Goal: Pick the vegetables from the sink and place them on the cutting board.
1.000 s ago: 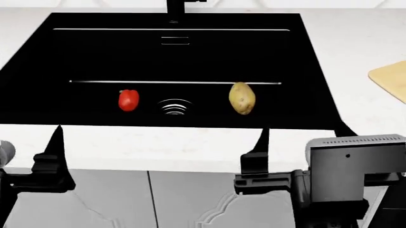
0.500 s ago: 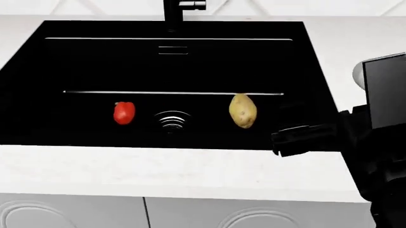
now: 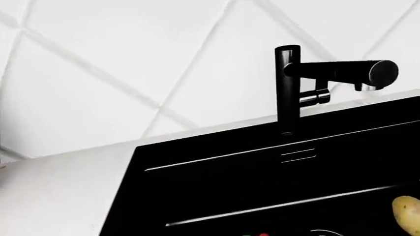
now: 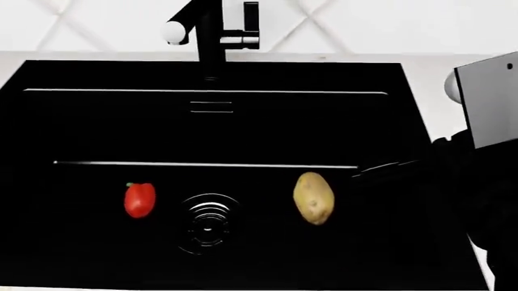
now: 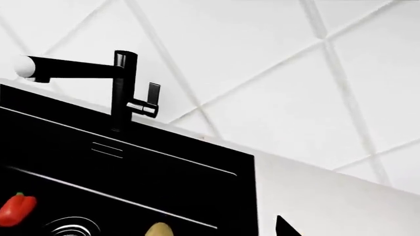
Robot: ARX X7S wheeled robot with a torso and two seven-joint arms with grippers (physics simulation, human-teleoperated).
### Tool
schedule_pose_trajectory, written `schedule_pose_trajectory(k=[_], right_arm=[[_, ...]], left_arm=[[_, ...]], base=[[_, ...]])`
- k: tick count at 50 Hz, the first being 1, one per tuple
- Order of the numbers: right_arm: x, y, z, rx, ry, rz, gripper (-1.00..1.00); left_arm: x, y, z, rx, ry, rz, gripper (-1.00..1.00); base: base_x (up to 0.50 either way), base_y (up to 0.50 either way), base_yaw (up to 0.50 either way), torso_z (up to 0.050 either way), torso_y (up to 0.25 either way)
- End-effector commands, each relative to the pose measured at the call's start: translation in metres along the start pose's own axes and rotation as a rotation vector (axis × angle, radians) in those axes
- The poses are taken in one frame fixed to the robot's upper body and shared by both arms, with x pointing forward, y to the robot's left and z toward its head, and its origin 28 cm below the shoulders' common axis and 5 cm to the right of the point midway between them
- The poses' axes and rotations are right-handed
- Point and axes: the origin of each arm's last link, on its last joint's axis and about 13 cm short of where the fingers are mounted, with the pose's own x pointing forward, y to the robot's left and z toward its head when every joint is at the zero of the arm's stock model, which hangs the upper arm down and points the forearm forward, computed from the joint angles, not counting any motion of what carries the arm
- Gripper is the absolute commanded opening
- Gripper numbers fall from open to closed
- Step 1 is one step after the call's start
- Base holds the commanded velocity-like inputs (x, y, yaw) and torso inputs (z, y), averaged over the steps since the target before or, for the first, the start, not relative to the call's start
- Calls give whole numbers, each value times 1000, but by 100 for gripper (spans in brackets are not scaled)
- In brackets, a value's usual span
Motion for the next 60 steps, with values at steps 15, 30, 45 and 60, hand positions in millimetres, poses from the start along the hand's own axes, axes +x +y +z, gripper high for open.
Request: schedule_pose_trajectory(k=[15, 30, 45, 60], right_arm=[[-1, 2, -3, -17, 52, 29, 100], [1, 3, -3, -13, 59, 35, 100], [0, 3, 2, -8, 85, 36, 100], [3, 39, -22, 31, 306, 273, 100]], left_arm=[[0, 7, -12, 9, 50, 21, 100], [-1, 10, -13, -10, 69, 35, 100], [-5, 9, -14, -18, 88, 16, 100], [-7, -19, -44, -25, 244, -93, 100]], base=[[500, 0, 0, 0, 1], [427, 0, 0, 0, 1], [210, 0, 0, 0, 1], [0, 0, 0, 0, 0]])
